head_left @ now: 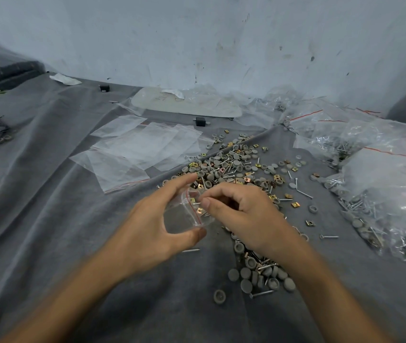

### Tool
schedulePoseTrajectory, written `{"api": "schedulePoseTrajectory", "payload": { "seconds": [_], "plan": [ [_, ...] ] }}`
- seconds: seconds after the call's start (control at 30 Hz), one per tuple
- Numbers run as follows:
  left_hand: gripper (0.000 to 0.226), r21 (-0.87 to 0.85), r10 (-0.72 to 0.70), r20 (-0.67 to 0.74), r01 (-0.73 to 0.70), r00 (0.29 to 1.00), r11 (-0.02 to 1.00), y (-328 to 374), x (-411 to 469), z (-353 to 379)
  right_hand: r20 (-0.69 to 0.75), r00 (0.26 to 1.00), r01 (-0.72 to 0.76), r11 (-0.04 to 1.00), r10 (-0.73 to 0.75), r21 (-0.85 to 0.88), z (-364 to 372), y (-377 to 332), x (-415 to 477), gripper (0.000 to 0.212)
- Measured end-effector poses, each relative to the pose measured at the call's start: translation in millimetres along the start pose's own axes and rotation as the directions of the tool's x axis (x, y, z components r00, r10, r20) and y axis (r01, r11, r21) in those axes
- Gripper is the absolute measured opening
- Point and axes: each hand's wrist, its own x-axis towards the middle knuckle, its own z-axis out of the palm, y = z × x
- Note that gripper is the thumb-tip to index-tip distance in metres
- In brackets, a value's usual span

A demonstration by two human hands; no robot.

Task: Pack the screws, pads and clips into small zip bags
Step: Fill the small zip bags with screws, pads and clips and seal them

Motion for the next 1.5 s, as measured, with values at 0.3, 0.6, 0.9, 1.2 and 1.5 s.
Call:
{"api": "schedulePoseTrajectory", "payload": {
  "seconds": [0.3, 0.6, 0.9, 1.2, 1.5],
  "plan": [
    [0.084, 0.020, 0.006, 0.002, -0.006, 1.000, 1.000, 0, 0, 1, -0.006, 1.000, 0.006, 0.999, -0.006, 0.040, 6, -4, 1, 0.011],
    [0.084, 0.010, 0.005, 0.000, -0.005, 1.000, 1.000, -2, 1, 0, -0.026, 1.000, 0.002, 0.999, 0.000, 0.048, 7, -1, 2, 0.014],
    [0.084, 0.002, 0.007, -0.002, -0.007, 1.000, 1.000, -2, 0, 0, -0.037, 0.999, -0.013, 0.998, 0.016, 0.068, 6, -6, 2, 0.017],
    [0.085, 0.020, 0.004, 0.009, -0.004, 1.000, 1.000, -1, 0, 0, -0.041, 0.997, -0.058, 0.998, 0.059, 0.037, 5, -10, 2, 0.021],
    [0.084, 0.027, 0.005, 0.010, -0.005, 1.000, 1.000, 1, 0, 0, -0.023, 0.989, -0.135, 0.958, 0.145, 0.251, 1, -18, 2, 0.020]
  ]
}}
